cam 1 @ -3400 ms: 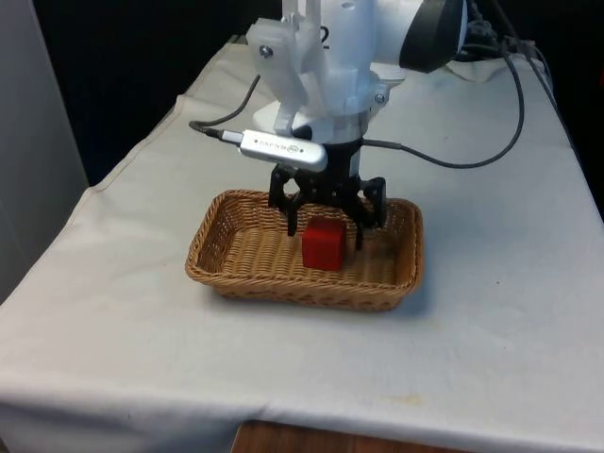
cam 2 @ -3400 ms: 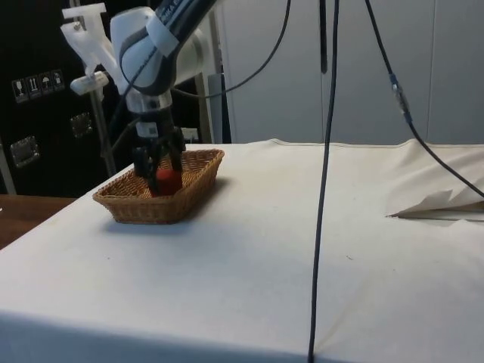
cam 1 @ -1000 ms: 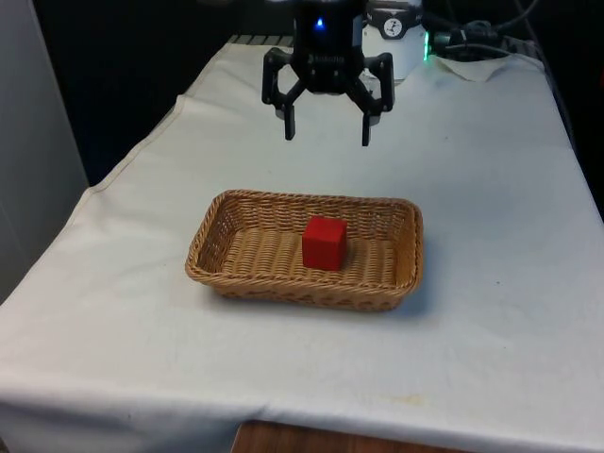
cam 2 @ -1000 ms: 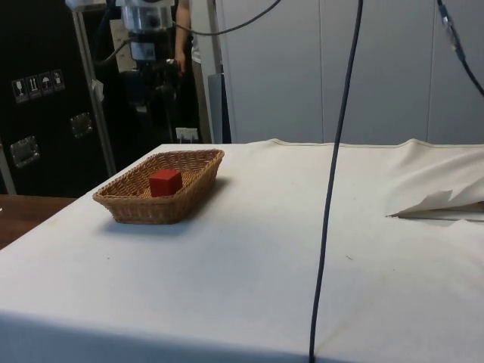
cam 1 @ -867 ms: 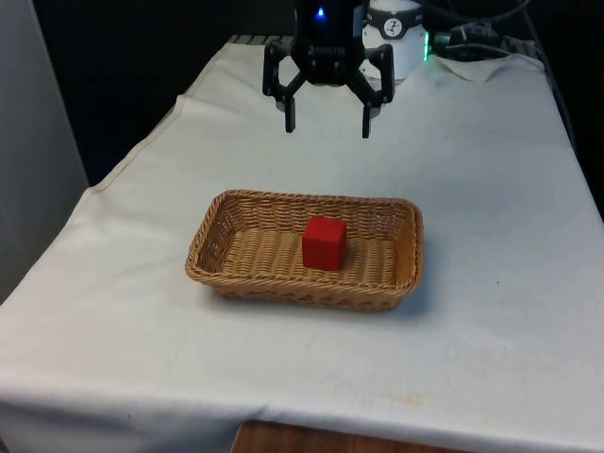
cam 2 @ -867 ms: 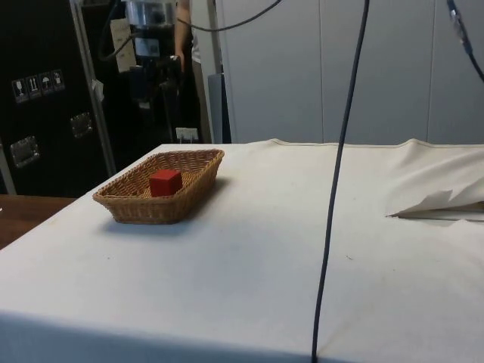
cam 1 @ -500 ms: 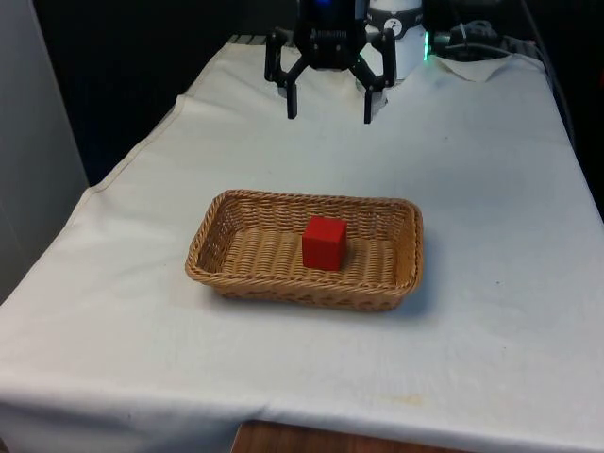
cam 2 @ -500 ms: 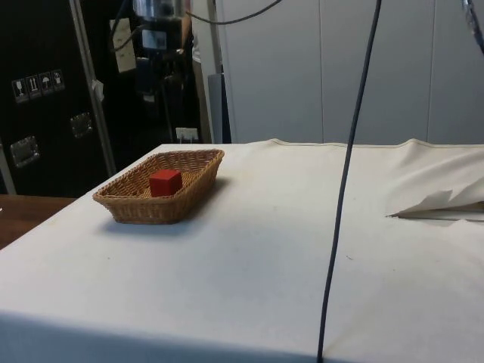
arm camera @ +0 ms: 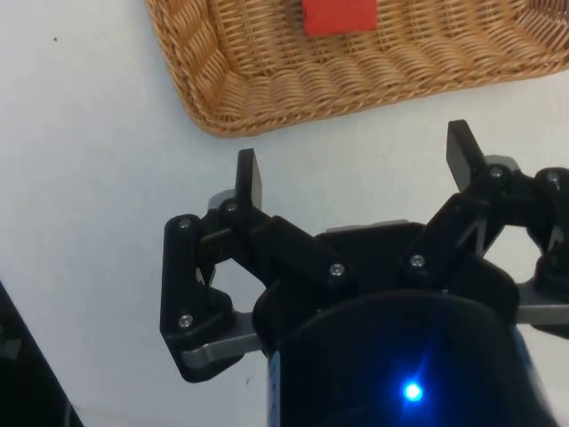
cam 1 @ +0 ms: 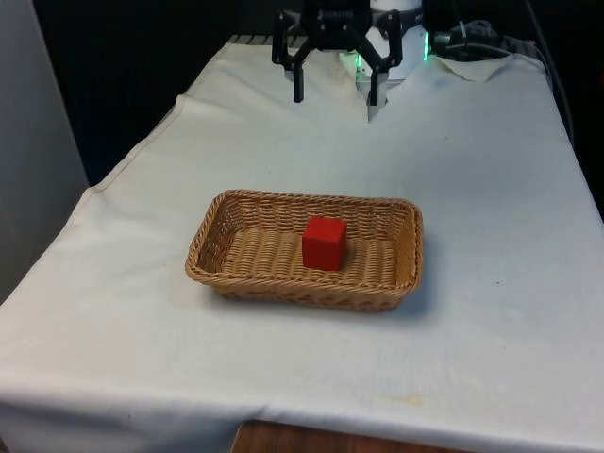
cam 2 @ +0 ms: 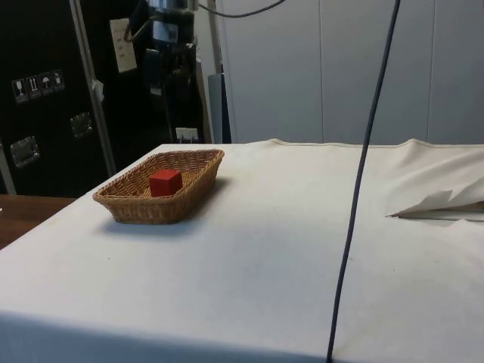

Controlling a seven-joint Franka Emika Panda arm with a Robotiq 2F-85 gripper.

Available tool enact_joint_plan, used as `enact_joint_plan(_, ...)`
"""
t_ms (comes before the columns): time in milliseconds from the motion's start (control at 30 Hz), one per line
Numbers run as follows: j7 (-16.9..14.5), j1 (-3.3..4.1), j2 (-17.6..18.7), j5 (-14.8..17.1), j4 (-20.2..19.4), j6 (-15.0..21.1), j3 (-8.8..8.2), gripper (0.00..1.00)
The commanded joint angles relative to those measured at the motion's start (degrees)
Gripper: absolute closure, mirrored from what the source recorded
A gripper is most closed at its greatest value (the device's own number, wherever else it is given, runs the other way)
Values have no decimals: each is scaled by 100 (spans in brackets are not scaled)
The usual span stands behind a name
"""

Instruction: Pick up the cube and place it into the basket.

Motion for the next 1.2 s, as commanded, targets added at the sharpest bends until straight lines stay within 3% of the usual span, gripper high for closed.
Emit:
enact_joint_plan(0,29,23,-74,-34,-109,138,-6,0)
enact_joint_plan(67,0,6,-69,0,-109,97,6,0)
enact_joint_plan(300,23,52,-378,-29,-602,567,23,0)
enact_joint_plan(367,0,40,-378,0,-607,527,34,0)
enact_joint_plan(667,11,86,-733,-29,-1157,1008,74,0)
enact_joint_plan(700,0,69,-676,0,-1071,911,74,0)
enact_joint_plan(800,0,92,-842,-17,-1346,1123,115,0)
enact_joint_plan(1167,-63,92,-997,-23,-1530,985,178,0)
